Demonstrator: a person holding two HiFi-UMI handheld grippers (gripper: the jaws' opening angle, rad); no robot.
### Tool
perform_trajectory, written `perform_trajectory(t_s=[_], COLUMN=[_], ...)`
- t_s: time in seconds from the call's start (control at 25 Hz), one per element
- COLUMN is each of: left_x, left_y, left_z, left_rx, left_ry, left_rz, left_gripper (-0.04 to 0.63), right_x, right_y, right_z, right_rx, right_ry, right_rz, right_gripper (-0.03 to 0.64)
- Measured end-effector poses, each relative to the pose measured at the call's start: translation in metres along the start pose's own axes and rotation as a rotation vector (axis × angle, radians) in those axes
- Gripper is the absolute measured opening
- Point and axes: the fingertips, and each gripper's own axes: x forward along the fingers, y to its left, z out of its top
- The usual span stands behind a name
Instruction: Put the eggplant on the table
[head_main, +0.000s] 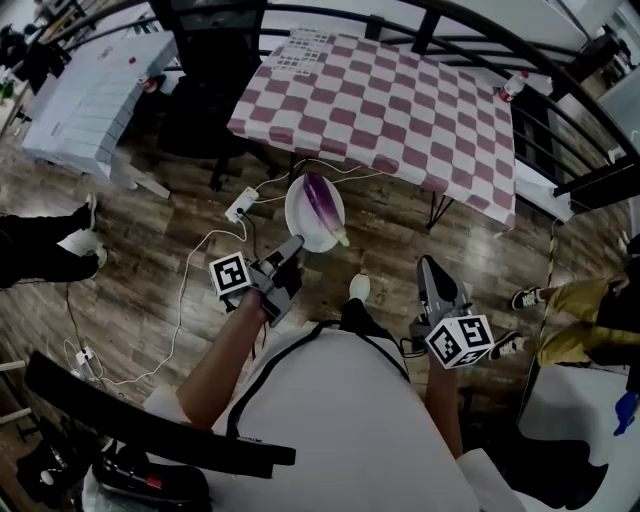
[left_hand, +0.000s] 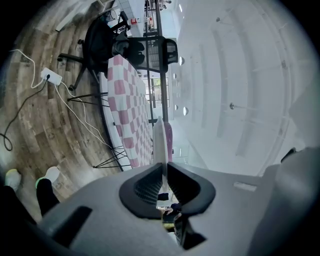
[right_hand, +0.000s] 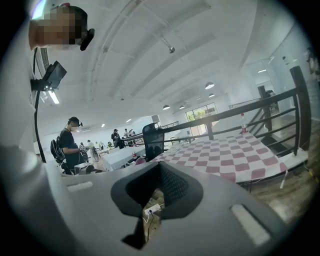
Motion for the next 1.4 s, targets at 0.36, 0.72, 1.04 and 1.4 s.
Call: perform_trajectory(t_s=[0.36,0.72,1.04,1.4], left_x=[0.089,0.172,0.235,0.285], left_y=[-0.011,-0.013,-0.008,-0.004], left_z=[0.011,0.019,0.018,0.008], left_rx=[0.007,0.001,0.006,0.009], left_ry=[0.016,0.015,0.019,0.03], left_rz=[-0.013,-0.005,0.009,0.009], left_gripper=[0.038,0.038,0.038,0.04], right_x=[0.035,0.065,0.083,0.085], right_y=[-0.064,-0.138,-0.197,-0.251], right_z=[0.033,0.067,0.077,0.081], right_rx=[-0.001,0.009,0.025,0.068], right_ry=[0.001,0.012,0.025,0.013], right_rz=[0.019,0.019,0.032,0.025], right_gripper=[0.006,0.006,0.006,0.006])
